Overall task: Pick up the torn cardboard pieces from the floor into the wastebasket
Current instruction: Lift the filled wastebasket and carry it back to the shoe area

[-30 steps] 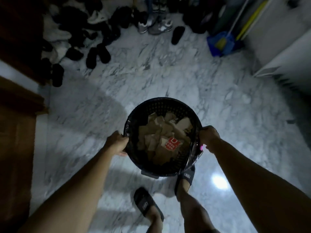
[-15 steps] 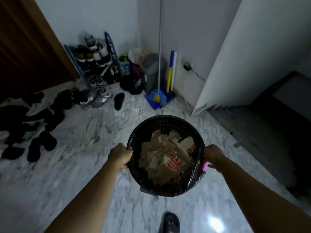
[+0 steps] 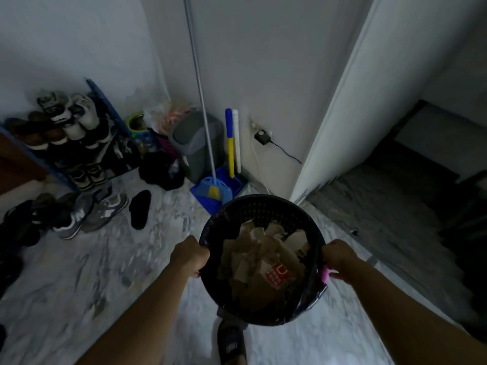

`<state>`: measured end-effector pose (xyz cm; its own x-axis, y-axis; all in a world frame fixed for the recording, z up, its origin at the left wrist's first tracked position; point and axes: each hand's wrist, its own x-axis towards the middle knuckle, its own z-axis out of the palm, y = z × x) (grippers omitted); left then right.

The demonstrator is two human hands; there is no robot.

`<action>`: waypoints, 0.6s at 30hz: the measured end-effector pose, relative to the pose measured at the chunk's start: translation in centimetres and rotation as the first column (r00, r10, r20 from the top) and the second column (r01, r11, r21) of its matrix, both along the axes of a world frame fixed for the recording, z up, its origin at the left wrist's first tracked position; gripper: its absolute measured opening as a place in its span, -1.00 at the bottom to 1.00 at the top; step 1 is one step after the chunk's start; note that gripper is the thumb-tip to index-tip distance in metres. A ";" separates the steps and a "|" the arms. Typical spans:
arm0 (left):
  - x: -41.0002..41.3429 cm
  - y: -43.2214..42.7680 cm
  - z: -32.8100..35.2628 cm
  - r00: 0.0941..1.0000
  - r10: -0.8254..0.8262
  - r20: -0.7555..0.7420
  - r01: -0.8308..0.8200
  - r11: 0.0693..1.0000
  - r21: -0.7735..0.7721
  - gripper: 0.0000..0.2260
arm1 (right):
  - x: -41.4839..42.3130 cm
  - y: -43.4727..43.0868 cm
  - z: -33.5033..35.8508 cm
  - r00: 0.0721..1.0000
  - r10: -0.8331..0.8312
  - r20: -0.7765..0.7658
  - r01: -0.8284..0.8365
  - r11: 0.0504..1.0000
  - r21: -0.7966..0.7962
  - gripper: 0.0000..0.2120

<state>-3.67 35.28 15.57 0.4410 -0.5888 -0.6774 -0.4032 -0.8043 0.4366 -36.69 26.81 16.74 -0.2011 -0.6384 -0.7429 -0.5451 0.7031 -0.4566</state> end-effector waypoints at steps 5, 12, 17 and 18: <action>3.0 -11.0 -6.0 0.997 -0.065 0.051 0.063 0.998 0.028 -0.65 | 2.9 -9.7 -5.5 1.000 0.010 0.013 -0.011 0.998 0.060 -0.81; 5.4 -26.0 -19.5 0.989 0.115 -0.095 -0.104 0.989 0.108 -0.58 | 5.9 -24.8 -19.2 0.998 -0.052 0.035 0.048 0.994 0.094 -0.86; 7.2 -32.6 -29.0 0.966 0.223 -0.132 -0.201 0.966 0.160 -0.54 | 8.0 -32.7 -28.5 0.997 -0.032 0.066 0.022 0.988 0.155 -0.80; 7.6 -33.6 -30.5 0.966 0.225 -0.125 -0.204 0.966 0.155 -0.53 | 8.4 -33.9 -29.8 0.996 -0.033 0.078 0.020 0.986 0.166 -0.79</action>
<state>3.90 1.70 -14.93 0.4409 -0.3858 -0.8104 -0.1571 -0.9221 0.3535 -28.32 -7.13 -13.05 -0.1517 -0.5014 -0.8518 -0.4916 0.7859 -0.3751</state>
